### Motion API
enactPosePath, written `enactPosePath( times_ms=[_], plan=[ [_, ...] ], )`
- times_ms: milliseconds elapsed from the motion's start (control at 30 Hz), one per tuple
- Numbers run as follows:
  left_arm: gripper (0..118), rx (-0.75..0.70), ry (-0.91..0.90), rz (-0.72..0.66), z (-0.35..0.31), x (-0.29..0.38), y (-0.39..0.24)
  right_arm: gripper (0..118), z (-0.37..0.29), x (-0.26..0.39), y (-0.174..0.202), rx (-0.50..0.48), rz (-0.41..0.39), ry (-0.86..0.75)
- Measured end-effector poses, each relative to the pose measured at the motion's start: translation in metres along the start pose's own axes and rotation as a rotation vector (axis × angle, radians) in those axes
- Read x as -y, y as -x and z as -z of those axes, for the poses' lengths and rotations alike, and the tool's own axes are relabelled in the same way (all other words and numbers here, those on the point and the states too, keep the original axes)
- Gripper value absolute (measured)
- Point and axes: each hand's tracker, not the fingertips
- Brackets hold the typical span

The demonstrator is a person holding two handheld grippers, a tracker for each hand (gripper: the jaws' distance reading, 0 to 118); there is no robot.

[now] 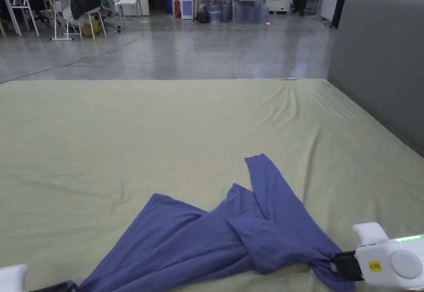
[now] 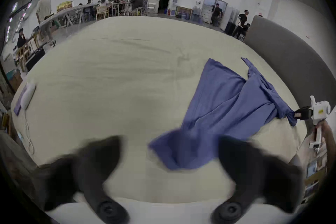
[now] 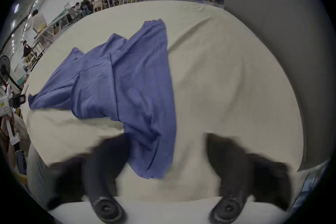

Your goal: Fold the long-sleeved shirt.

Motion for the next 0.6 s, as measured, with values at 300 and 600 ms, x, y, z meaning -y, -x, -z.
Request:
enactPosePath(
  times_ms=[300, 600],
  plan=[
    [88, 0.051, -0.154, 0.027, -0.055, -0.029, -0.016, 74, -0.078, -0.001, -0.020, -0.016, 0.115, -0.206],
    [0, -0.013, -0.070, 0.108, -0.029, -0.014, -0.061, 0, -0.087, 0.013, 0.015, -0.038, 0.057, -0.153]
  ],
)
